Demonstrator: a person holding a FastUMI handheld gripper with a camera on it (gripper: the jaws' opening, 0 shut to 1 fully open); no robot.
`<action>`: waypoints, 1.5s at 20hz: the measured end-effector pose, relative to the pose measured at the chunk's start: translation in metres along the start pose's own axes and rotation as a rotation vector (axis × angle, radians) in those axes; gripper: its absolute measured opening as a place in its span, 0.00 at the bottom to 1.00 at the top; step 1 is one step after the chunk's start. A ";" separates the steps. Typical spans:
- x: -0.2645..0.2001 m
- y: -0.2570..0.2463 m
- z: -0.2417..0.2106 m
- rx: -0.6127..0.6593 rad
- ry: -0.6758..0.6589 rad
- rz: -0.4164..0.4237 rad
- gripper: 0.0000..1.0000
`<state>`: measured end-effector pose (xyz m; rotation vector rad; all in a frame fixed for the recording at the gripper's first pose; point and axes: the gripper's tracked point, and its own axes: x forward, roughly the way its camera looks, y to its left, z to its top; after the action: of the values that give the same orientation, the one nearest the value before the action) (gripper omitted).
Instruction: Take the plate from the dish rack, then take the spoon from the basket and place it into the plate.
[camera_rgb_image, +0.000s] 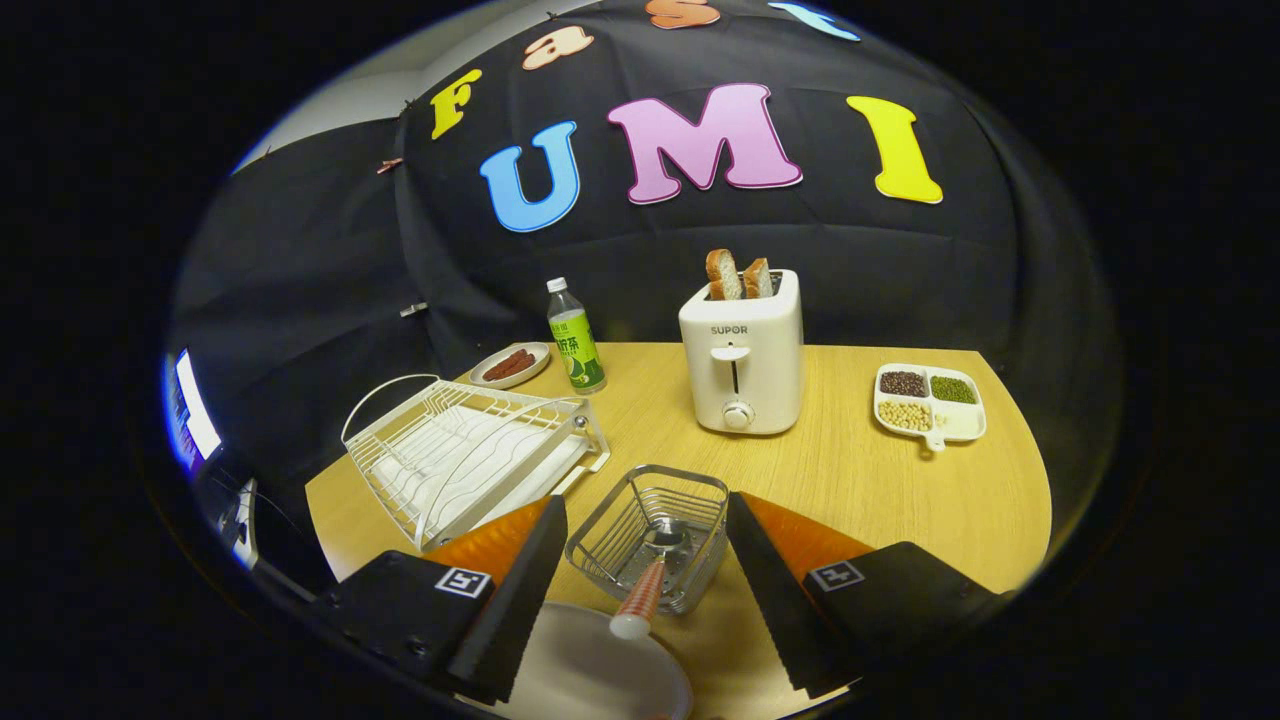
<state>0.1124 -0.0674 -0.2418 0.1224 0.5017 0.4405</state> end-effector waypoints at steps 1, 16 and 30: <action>0.003 0.001 -0.003 -0.016 0.000 0.004 0.99; 0.019 -0.001 -0.006 -0.209 -0.074 -0.009 0.74; 0.027 0.004 -0.020 -0.249 -0.001 -0.013 0.23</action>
<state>0.1223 -0.0525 -0.2698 -0.1200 0.4429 0.4868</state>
